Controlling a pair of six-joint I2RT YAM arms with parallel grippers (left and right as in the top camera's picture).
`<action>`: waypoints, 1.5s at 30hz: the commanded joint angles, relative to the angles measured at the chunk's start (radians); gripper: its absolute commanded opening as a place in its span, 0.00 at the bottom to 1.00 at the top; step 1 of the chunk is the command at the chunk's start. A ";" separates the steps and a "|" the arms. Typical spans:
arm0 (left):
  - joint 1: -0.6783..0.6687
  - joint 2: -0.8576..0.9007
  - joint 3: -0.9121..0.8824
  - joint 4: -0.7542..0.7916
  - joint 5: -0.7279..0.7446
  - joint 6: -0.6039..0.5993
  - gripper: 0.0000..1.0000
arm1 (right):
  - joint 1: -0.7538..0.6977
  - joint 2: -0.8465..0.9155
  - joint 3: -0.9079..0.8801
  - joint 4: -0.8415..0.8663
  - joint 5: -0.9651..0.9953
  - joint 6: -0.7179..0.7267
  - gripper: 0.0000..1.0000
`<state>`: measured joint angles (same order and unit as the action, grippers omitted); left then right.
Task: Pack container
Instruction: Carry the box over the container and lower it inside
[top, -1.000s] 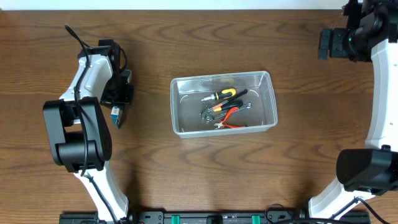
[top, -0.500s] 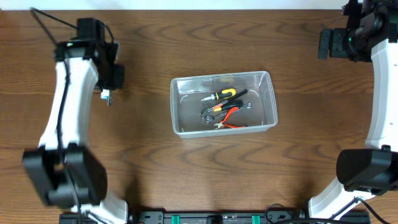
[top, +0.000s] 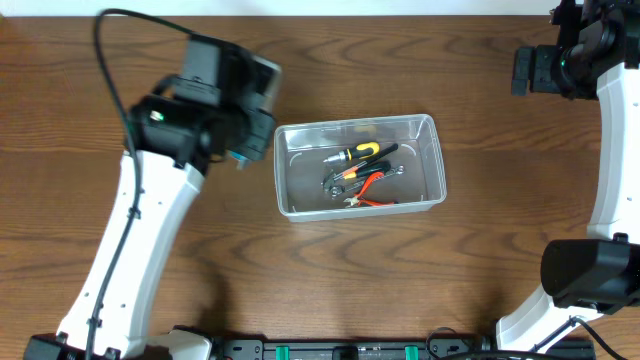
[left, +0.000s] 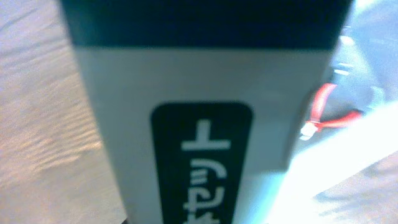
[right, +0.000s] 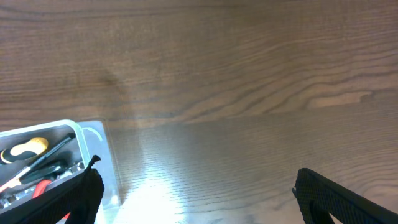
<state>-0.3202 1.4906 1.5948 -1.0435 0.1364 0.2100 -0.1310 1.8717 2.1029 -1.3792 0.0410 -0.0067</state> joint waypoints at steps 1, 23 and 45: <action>-0.087 -0.012 0.019 -0.002 0.018 -0.001 0.15 | 0.001 -0.006 0.006 -0.001 0.000 0.018 0.99; -0.356 0.303 0.013 -0.003 0.017 0.086 0.15 | 0.000 -0.006 0.006 -0.001 0.000 0.018 0.99; -0.373 0.484 0.012 -0.021 0.017 0.094 0.15 | 0.001 -0.006 0.006 -0.002 0.000 0.018 0.99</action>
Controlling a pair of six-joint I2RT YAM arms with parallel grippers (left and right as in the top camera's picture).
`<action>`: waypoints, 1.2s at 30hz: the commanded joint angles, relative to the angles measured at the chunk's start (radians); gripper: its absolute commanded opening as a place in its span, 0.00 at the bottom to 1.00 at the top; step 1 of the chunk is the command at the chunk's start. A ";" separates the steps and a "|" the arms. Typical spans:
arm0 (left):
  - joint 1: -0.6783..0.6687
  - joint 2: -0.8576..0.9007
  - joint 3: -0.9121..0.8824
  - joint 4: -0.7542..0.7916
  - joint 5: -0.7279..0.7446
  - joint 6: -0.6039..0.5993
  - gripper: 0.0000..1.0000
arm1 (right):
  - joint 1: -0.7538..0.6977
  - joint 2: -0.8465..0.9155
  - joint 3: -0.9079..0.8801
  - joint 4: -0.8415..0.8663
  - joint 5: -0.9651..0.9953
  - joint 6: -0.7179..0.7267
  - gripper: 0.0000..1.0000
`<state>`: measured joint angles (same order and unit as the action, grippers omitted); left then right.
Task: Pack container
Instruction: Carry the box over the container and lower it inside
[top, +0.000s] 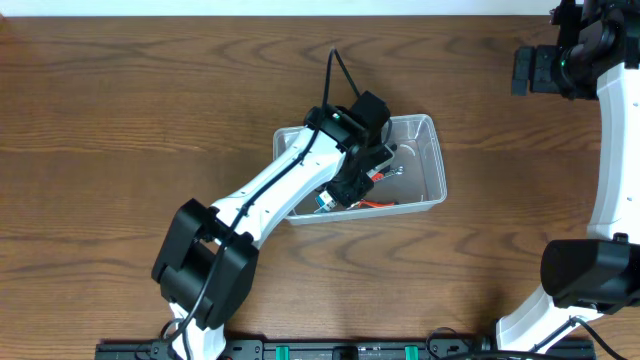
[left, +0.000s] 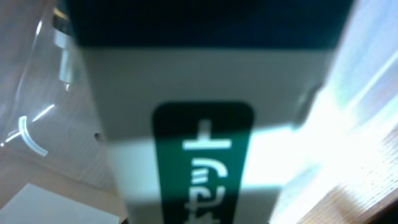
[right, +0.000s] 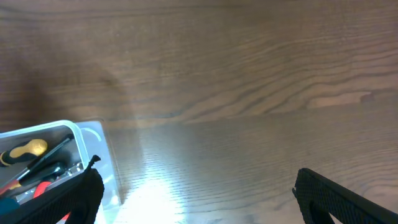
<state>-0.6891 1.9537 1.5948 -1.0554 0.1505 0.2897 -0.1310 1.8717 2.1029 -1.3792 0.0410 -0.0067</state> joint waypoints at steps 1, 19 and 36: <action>-0.004 0.026 0.012 -0.009 0.003 0.018 0.15 | 0.001 -0.006 0.006 -0.001 0.000 0.018 0.99; -0.003 0.059 0.012 0.021 -0.060 0.028 0.56 | 0.001 -0.006 0.006 -0.001 0.000 0.018 0.99; 0.040 -0.040 0.036 0.062 -0.323 -0.053 0.71 | 0.001 -0.006 0.006 -0.001 0.000 0.018 0.99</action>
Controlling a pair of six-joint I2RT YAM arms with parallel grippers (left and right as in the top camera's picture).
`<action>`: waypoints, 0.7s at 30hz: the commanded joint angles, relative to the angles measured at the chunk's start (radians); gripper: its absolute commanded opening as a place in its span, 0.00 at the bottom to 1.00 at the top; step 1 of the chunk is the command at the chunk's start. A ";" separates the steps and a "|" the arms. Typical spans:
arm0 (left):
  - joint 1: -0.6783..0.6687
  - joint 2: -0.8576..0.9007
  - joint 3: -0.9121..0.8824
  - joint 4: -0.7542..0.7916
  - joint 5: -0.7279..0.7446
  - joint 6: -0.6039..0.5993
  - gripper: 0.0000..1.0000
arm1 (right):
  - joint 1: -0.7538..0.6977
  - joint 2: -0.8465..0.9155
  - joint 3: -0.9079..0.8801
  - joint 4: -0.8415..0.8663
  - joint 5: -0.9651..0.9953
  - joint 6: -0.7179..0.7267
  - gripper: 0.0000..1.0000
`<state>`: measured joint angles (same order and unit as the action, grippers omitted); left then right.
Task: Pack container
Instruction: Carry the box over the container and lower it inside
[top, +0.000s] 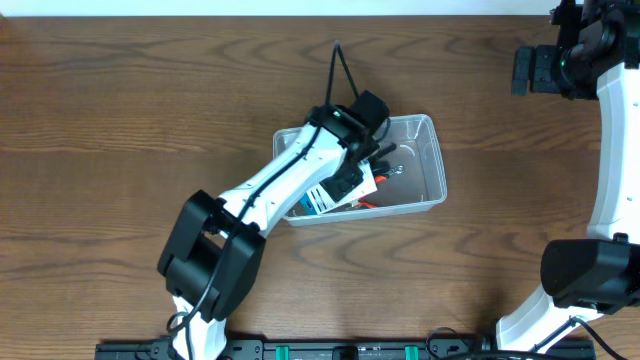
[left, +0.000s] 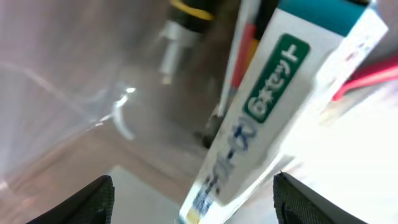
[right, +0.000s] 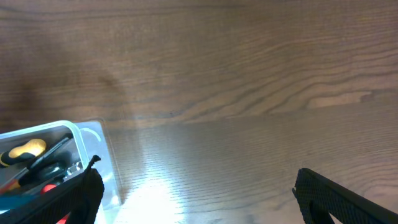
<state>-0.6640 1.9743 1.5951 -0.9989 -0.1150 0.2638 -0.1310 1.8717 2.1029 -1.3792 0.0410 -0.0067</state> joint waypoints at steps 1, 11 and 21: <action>0.020 -0.077 0.039 0.015 -0.085 -0.044 0.74 | 0.001 -0.006 0.006 -0.001 0.000 0.018 0.99; 0.059 -0.245 0.042 0.077 -0.103 -0.074 0.84 | 0.001 -0.006 0.006 -0.001 0.000 0.018 0.99; 0.058 -0.272 0.042 -0.025 -0.030 -0.074 0.84 | 0.001 -0.006 0.006 -0.001 0.000 0.018 0.99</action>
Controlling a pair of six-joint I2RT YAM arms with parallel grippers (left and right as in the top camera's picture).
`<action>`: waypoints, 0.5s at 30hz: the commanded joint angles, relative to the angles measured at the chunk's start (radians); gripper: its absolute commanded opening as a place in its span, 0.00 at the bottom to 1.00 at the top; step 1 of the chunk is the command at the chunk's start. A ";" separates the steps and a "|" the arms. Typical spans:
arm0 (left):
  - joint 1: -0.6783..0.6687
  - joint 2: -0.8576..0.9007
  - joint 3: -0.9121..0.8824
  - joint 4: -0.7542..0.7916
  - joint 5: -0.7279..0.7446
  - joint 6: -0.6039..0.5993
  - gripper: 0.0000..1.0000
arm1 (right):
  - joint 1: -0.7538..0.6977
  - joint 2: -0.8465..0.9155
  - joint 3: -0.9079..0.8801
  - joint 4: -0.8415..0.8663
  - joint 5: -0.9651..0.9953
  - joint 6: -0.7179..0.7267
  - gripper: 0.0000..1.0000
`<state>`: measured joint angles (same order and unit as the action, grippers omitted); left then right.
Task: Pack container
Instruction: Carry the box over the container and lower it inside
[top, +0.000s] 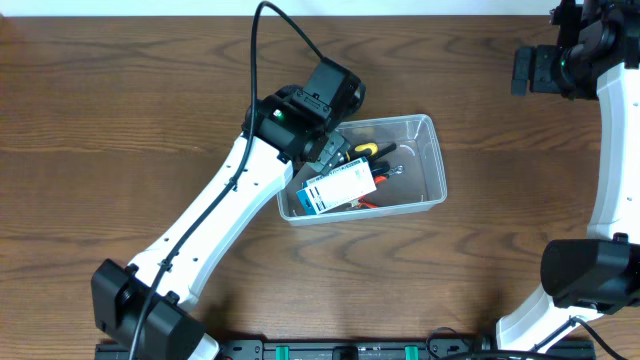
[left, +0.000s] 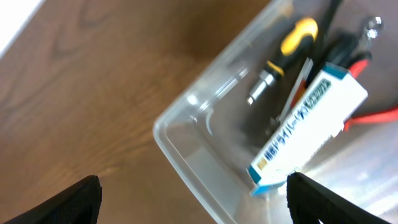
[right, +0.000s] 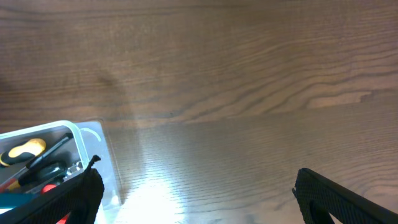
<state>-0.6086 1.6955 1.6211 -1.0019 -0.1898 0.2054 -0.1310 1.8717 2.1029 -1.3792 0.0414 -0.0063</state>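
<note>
A clear plastic container (top: 432, 160) sits mid-table. Inside lie a white and blue box (top: 340, 187) with green lettering (left: 308, 127), a yellow-handled screwdriver (top: 362, 151) (left: 292, 41), and red-handled pliers (top: 378, 202). My left gripper (left: 193, 202) hovers open above the container's left end, nothing between its fingers (left: 68, 200). My right gripper (right: 199, 199) is open, high at the far right, over bare table, with the container's corner (right: 87, 140) at its left.
The brown wooden table (top: 120, 90) stretches all around the container. My left arm (top: 230, 220) slants from the front left to the container. The right arm (top: 610, 130) stands along the right edge.
My left gripper has risen and pulled back to the container's left end. The box lies in the container, free of the fingers. The right arm has not moved.
My left gripper held the box left of the container. Then it was inside the container with the box still filling its view. Then the box lay released among the tools, and now the open gripper is higher above it.
</note>
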 joint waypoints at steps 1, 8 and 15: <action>0.002 0.014 0.016 -0.034 0.051 -0.016 0.84 | 0.001 -0.006 0.006 -0.002 0.000 0.017 0.99; 0.000 0.050 0.002 -0.045 0.051 -0.017 0.82 | 0.001 -0.006 0.006 -0.001 0.000 0.017 0.99; 0.000 0.098 -0.011 -0.050 0.052 -0.021 0.82 | 0.001 -0.006 0.006 -0.001 0.000 0.017 0.99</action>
<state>-0.6094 1.7679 1.6211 -1.0439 -0.1524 0.2050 -0.1310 1.8717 2.1029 -1.3792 0.0410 -0.0063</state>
